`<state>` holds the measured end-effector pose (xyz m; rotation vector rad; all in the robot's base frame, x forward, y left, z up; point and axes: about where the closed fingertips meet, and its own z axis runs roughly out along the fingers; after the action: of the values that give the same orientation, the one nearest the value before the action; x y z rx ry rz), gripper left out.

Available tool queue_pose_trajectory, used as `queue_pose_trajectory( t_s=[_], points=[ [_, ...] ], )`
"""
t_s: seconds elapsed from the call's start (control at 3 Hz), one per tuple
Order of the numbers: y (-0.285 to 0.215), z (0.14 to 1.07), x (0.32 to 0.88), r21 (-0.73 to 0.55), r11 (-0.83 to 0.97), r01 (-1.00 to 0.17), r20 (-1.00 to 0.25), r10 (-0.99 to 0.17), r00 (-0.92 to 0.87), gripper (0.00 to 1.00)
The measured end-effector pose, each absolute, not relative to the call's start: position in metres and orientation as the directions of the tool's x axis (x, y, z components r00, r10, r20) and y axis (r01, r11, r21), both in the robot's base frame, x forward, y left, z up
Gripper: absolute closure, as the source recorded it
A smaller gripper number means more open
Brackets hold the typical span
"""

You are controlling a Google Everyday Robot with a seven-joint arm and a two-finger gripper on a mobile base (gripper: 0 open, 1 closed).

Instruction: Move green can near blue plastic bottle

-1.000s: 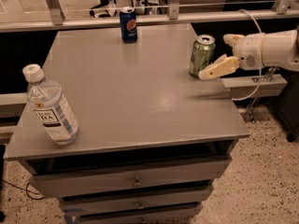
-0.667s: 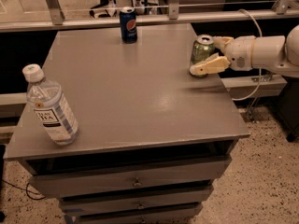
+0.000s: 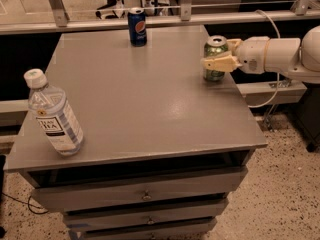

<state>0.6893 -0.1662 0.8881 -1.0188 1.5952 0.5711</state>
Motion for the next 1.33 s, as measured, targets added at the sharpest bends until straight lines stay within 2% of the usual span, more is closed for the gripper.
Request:
queue_pose_trajectory(
  t_s=[0.33,0.67,1.33],
  points=[
    [-0.153,0.918,0.684,-0.195,0.484,-0.853,-0.949,-0.312,0.04,0.88],
    [-0.146,0.952,0.666,-0.248,0.46,-0.852,-0.924,-0.375,0.067,1.0],
    [-0.127,0.964,0.658,-0.253,0.434,-0.865,-0.925,-0.371,0.084,1.0]
  ],
)
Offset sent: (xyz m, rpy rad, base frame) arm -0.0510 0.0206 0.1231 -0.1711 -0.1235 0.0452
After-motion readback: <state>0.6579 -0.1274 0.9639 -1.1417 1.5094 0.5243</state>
